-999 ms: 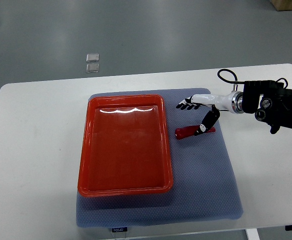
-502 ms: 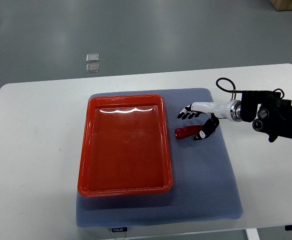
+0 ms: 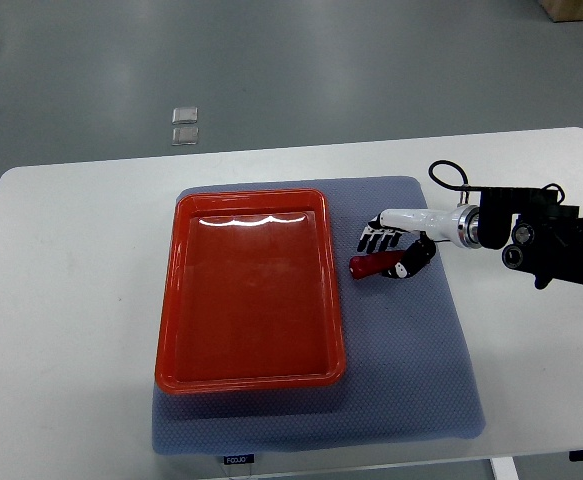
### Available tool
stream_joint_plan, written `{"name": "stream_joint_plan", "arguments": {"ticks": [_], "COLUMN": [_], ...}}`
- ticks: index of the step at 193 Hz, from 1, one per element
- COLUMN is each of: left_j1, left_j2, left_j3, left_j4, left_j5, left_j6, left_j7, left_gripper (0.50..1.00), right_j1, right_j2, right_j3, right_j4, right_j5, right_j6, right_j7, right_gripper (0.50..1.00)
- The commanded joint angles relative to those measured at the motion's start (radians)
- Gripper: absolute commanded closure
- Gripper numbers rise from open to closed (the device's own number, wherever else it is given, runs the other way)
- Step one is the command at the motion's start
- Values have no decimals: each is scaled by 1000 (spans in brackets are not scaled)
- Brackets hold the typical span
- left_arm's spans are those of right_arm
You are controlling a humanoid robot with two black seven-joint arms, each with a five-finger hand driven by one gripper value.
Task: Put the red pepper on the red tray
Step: 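Close the right hand fingers around the red pepper, then lift the red pepper with the right hand and carry it over the tray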
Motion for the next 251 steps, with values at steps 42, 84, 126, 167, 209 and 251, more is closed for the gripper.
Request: {"name": "stream_joint_plan", "arguments": {"ticks": [42,84,126,167,209,251], "left_j1": [0,0,0,0,0,0], "left_j2": [0,0,0,0,0,0], "left_j3": [0,0,0,0,0,0], "left_j4": [1,1,0,-5,-2,0], "left_j5": [0,0,1,0,0,0], "left_j6": [0,0,0,0,0,0], "left_j7": [0,0,0,0,-1,-1], "left_gripper": [500,500,500,500,500,500], "right_j1": [-14,9,116,237,349,415], "right_j2": [5,-31,-74,-69,-3,167], "right_j3": [-9,-1,2,-1,-41,-118], "right_j4": [-2,-2,33,53,53,12], "right_j5": [-35,-28,-12,31,82,140], "right_j6": [-5,-6,11,35,55,38], "right_j7": [1,1,3,0,-5,-5], "right_gripper": [991,1000,1000,1000,1000,1000]}}
